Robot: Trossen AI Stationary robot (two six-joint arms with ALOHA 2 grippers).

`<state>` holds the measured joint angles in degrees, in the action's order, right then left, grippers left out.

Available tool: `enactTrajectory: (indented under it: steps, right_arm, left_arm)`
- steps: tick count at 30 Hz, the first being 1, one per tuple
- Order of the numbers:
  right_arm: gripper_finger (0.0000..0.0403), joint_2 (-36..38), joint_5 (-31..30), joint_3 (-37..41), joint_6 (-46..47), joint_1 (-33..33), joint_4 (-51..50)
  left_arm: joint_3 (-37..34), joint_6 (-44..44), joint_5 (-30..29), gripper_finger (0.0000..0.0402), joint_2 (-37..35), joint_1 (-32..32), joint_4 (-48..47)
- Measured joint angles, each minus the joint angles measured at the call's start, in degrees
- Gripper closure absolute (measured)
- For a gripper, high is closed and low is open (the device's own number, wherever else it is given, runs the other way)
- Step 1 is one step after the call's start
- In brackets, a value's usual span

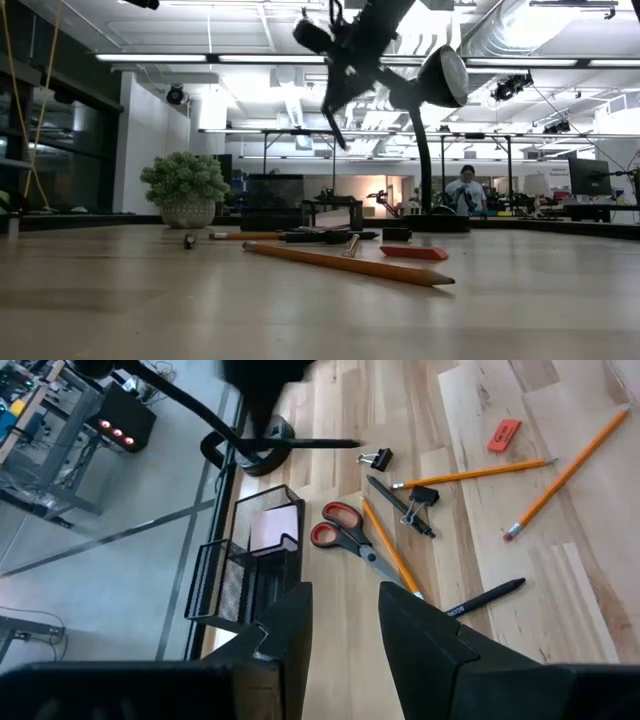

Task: Pick and place office supplies into organizer
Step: Put the right black pen into the black desk organizer

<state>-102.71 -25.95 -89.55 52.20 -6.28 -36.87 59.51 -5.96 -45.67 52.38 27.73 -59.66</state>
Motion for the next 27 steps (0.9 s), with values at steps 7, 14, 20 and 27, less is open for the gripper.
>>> enactTrajectory:
  steps: [7, 14, 20, 27]
  right_arm:
    - [0.0372, 0.08, -3.59, -4.04, -17.33, -4.88, 10.71]
    - [0.0372, -3.47, -4.86, -4.06, -29.32, -8.55, 27.63]
    - [0.0368, -9.08, -4.90, -4.03, -31.91, -10.85, 37.16]
    - [0.0373, -13.78, -1.72, -4.01, -32.95, -14.12, 42.64]
  left_arm:
    - [0.00, -0.51, 1.09, 0.0296, 0.00, 0.01, 0.04]
    - [0.00, -0.74, 1.29, 0.0296, -0.02, -0.01, 0.22]
    - [0.00, -1.83, 1.29, 0.0296, -0.01, -0.01, 0.32]
    - [0.00, -1.85, 1.29, 0.0296, -0.02, 0.00, 0.57]
